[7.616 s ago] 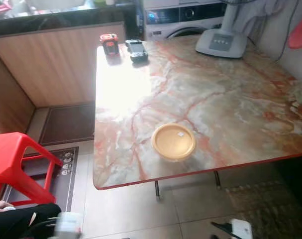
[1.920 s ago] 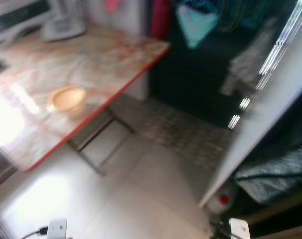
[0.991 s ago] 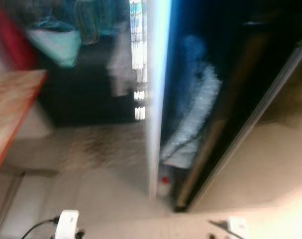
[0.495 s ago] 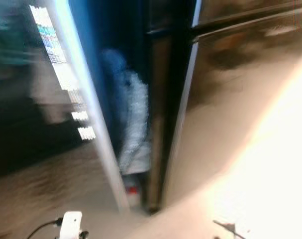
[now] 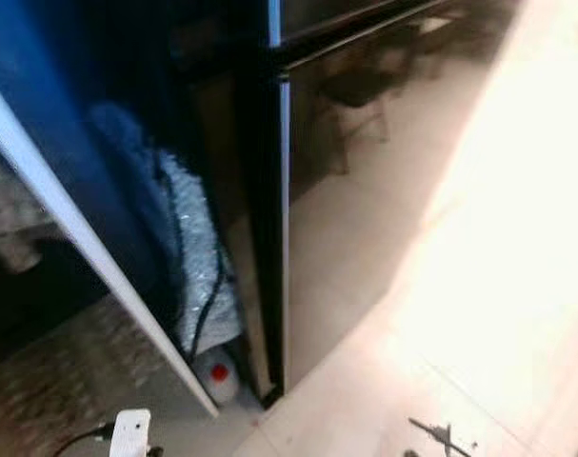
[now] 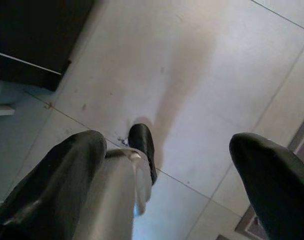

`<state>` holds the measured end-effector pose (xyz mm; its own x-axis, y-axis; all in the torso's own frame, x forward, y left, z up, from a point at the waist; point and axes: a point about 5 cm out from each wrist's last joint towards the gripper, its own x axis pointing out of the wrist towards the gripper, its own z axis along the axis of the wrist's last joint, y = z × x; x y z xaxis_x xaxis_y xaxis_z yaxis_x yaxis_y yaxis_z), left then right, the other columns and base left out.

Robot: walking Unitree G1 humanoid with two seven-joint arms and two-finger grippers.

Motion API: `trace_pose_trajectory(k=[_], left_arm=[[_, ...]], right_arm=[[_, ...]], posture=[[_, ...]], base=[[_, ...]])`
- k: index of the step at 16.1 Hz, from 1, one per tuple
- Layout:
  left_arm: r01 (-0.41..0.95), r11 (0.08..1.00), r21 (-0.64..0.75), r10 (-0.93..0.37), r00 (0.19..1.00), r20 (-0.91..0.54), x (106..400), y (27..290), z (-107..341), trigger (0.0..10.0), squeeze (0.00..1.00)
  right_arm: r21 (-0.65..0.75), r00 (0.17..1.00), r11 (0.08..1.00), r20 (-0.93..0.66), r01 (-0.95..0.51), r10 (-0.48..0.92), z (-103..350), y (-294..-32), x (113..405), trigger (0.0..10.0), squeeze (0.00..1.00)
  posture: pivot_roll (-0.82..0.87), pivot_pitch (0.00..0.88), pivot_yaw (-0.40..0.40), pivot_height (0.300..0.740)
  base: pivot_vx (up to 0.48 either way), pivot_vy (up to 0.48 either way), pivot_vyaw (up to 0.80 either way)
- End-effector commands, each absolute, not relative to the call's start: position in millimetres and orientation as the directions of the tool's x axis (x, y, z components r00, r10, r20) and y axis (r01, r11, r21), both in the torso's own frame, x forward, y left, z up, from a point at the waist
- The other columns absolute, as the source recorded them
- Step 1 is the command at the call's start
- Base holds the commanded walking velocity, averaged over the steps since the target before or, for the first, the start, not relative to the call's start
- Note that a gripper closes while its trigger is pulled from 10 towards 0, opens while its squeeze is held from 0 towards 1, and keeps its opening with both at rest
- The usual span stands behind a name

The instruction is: Restocking fridge

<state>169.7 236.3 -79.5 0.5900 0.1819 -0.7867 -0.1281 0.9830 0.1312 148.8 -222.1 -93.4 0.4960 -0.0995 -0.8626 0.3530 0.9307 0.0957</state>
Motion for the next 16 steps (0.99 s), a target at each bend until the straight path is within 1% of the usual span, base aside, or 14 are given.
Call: trace_pose_trajectory(k=[1,5,16], left_arm=[[-0.130,0.981,0.141,0.190,0.576,-0.795,167.4,241.5,-79.5,10.0,0.00],[-0.122,0.981,0.148,0.192,0.583,-0.789,169.1,244.4,-77.8,10.0,0.00],[-0.120,0.983,0.137,0.182,0.582,-0.793,169.0,241.5,-78.8,10.0,0.00]], right_arm=[[0.106,0.481,0.922,-0.872,0.372,-0.094,-96.5,-219.4,142.0,10.0,0.00],[0.112,0.484,0.927,-0.871,0.359,-0.082,-96.7,-217.4,142.5,10.0,0.00],[0.095,0.482,0.928,-0.871,0.359,-0.097,-96.3,-220.8,141.9,10.0,0.00]], posture=[[0.13,0.077,0.051,0.740],[0.14,0.082,0.061,0.740],[0.14,0.077,0.051,0.740]], base=[[0.000,0.000,0.00],[0.000,0.247,0.00],[0.000,0.253,0.00]])
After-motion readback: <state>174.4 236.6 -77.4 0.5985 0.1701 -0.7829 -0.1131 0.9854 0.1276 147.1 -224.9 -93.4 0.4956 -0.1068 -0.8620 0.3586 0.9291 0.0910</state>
